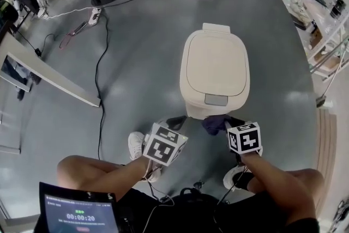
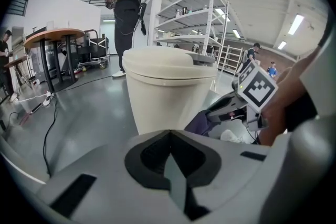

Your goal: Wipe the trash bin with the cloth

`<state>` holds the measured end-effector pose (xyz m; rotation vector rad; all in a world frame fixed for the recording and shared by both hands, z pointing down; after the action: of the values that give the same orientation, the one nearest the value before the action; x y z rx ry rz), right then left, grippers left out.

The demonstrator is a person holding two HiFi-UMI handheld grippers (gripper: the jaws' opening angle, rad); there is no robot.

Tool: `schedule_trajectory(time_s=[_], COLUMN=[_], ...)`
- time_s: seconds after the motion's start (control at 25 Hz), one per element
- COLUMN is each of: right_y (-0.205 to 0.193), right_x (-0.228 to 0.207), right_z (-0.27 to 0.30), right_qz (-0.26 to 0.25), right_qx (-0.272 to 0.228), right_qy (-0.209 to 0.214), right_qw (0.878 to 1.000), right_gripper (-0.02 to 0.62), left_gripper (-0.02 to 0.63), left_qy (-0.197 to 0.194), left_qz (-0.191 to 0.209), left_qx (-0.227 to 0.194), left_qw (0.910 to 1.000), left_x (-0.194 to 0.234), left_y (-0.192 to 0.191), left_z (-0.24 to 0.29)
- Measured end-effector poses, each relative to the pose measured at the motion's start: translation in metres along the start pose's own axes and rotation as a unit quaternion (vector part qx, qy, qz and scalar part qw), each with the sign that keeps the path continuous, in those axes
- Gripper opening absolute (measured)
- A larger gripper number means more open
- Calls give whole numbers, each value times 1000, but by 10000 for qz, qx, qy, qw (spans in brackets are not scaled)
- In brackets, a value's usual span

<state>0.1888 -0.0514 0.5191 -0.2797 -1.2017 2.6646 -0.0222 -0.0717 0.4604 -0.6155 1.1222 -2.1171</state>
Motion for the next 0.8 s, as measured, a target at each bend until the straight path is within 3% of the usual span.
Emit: schedule_trajectory(time_s=[0.52, 0.8], right_y=[-6, -17], right_x=[-37, -34], right_z=[-15, -18], right_qz=[347, 462], right_qx=[-87, 33], right_qy=[-389, -304], right_qw=[9986, 9985], right_gripper=[69, 69], left_gripper=[2, 2], left_qy=[-254, -249], left_qz=[254, 308], left_qx=[182, 341], left_qw=[9992, 9986], left_x=[-25, -23], left_y=[11, 4], left_z=[32, 32])
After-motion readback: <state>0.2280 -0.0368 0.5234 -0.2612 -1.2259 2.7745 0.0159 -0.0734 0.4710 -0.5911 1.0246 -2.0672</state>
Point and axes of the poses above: the fingertips, and each gripper's own axes: z forward along the fingers, x to its left, y out of its top, the point moved 7 cm from there along -z, backward along the fingers, and after that the axes turned 13 degrees about -x, right-handed, at the moved point
